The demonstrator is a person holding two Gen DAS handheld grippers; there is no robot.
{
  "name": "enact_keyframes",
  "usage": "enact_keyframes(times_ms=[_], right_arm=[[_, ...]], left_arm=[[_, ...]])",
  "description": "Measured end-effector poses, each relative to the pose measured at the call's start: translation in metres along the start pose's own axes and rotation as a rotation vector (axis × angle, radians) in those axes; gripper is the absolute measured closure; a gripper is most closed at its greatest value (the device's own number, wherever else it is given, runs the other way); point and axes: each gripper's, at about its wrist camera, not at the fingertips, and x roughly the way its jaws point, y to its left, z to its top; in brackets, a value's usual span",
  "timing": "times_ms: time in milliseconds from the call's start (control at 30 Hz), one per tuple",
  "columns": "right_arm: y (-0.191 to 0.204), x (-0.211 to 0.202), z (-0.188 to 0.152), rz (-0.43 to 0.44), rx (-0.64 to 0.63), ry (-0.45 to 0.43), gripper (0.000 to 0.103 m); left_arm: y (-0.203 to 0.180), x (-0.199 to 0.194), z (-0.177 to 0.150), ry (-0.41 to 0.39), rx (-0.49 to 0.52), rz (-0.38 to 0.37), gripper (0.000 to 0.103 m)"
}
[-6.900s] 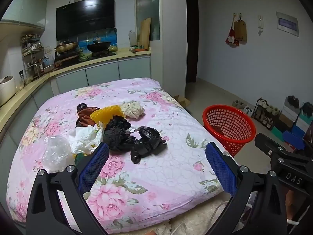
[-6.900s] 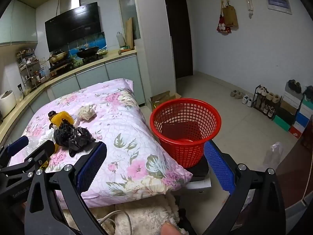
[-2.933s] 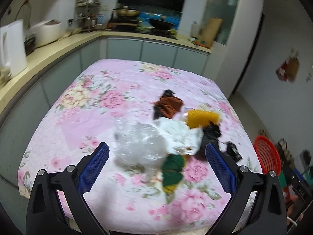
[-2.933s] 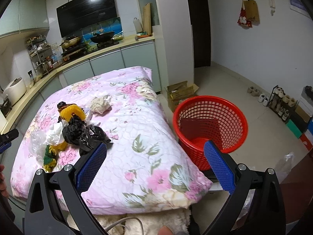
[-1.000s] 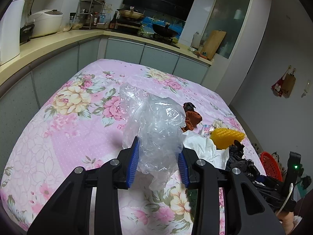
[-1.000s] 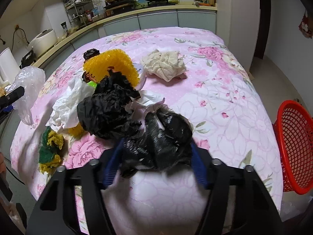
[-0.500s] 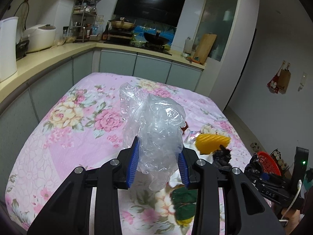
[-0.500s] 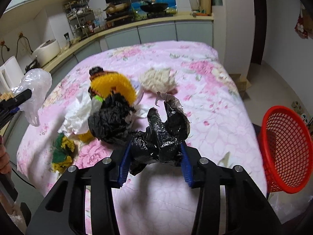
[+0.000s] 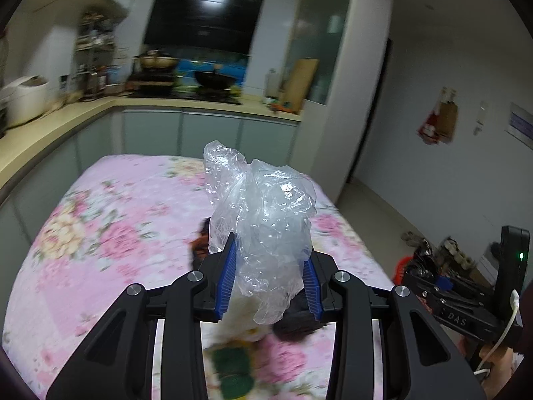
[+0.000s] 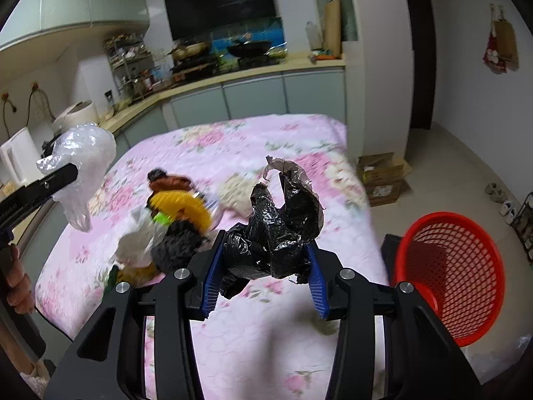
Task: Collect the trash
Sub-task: 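Lift both held bags and carry them over the red wastebasket, then open both tools to drop the bags into the red wastebasket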
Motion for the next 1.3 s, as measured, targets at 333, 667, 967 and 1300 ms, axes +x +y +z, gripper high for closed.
enact_keyframes(times_ms=[333,667,967,1300], right_arm=[[-0.068,-0.033,0.013,-0.146,0.087,-0.068,0.06],[-0.151,-0.054,-0.004,-0.321,0.225,-0.055,0.06],[-0.193,-0.03,-0.031,-0.373,0.305,0.046,0.06],[-0.225,0.001,-0.054,-0.321,0.406,0.15,0.057]], left_arm=[[-0.081,0.043,0.007,0.07,0.107,-0.187,0.069],[-0.178,0.096,-0.009,0.201,0.228,-0.375,0.068],[-0.249,0.165,-0.05,0.392,0.293,-0.475,0.068],[-0.274,0.226,-0.097,0.561,0.315,-0.475,0.066]])
